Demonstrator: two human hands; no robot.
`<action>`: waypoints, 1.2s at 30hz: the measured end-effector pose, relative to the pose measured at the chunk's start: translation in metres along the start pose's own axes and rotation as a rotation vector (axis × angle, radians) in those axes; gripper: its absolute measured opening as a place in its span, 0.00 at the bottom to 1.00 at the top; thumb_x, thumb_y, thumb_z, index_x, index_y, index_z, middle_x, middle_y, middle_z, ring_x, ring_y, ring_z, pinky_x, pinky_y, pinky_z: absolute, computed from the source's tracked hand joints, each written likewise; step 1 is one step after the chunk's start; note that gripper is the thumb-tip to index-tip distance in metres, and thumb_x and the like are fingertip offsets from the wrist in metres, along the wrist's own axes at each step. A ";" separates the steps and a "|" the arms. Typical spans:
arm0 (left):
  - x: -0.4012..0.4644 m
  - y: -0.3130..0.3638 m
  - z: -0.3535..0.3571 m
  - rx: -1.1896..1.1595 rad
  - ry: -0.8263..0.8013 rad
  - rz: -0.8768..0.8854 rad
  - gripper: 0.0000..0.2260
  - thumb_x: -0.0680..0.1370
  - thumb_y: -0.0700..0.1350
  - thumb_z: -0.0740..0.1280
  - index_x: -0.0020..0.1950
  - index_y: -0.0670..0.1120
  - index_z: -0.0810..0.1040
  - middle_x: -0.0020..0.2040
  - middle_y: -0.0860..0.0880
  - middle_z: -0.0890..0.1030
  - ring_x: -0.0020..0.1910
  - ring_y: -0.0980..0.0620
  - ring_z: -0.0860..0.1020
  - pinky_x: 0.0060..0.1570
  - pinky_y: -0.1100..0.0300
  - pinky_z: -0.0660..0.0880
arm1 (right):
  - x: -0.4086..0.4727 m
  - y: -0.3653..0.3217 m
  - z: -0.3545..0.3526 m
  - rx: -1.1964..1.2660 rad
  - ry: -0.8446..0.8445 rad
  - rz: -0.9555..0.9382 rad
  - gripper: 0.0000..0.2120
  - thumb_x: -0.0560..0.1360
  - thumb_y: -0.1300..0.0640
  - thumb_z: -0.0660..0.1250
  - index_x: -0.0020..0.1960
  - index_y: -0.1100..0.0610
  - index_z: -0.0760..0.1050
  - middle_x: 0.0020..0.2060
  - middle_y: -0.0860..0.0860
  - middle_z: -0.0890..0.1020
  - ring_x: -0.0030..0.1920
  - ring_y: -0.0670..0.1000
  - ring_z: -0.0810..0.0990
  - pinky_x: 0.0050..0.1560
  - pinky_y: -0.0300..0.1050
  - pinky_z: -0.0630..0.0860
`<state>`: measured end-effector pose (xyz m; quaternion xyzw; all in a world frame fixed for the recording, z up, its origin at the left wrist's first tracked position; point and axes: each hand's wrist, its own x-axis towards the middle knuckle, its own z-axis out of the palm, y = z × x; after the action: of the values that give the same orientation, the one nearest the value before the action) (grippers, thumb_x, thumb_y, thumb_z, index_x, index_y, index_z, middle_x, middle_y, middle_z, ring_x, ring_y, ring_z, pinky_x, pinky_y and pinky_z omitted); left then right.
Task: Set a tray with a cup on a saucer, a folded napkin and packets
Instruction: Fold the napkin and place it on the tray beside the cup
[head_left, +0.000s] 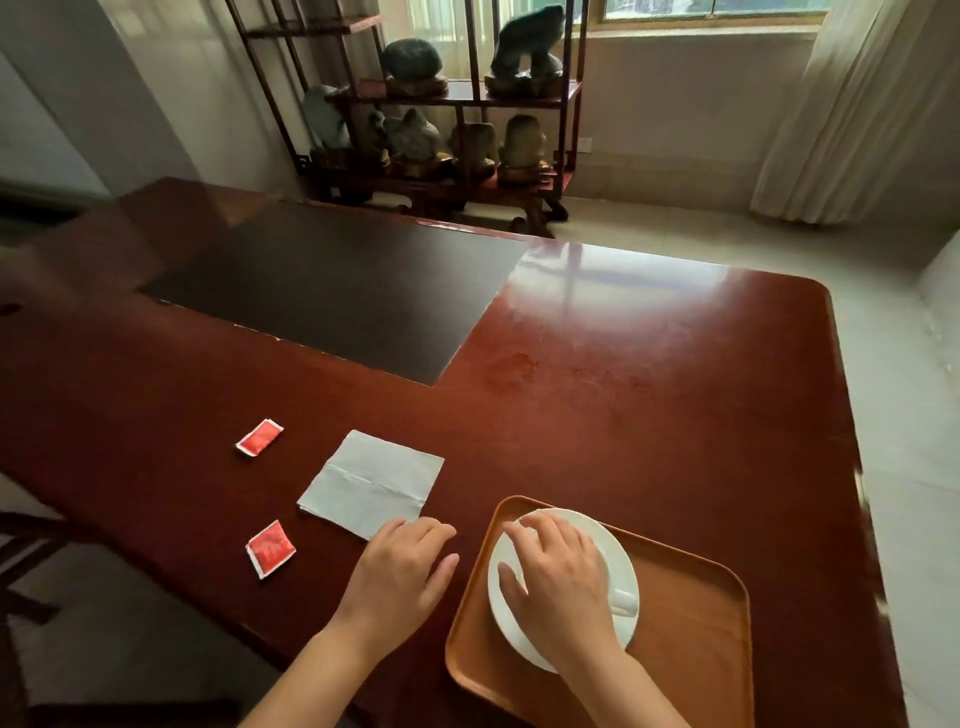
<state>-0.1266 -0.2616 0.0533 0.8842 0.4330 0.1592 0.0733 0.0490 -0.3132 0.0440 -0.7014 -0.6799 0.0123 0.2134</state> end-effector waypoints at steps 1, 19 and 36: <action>-0.001 -0.005 -0.003 0.011 0.014 -0.017 0.11 0.69 0.42 0.75 0.50 0.45 0.82 0.44 0.51 0.84 0.42 0.52 0.82 0.49 0.54 0.79 | 0.004 -0.006 0.002 0.004 -0.001 -0.021 0.17 0.60 0.52 0.78 0.48 0.52 0.81 0.44 0.48 0.83 0.48 0.52 0.83 0.46 0.48 0.80; 0.018 -0.215 0.011 0.031 -0.146 -0.182 0.17 0.70 0.42 0.75 0.57 0.41 0.79 0.55 0.44 0.82 0.56 0.45 0.80 0.61 0.39 0.70 | 0.088 -0.153 0.123 -0.110 -0.213 0.211 0.27 0.66 0.51 0.73 0.64 0.53 0.74 0.67 0.56 0.74 0.68 0.58 0.70 0.62 0.61 0.70; 0.017 -0.238 0.043 -0.061 -0.355 -0.338 0.30 0.72 0.45 0.72 0.72 0.43 0.65 0.70 0.41 0.69 0.70 0.44 0.65 0.64 0.49 0.68 | 0.089 -0.135 0.216 -0.181 -0.370 0.376 0.29 0.75 0.43 0.51 0.75 0.51 0.58 0.75 0.54 0.61 0.75 0.56 0.56 0.70 0.64 0.50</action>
<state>-0.2783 -0.1015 -0.0470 0.8107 0.5501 -0.0002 0.2003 -0.1387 -0.1687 -0.0852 -0.8172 -0.5638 0.1188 0.0163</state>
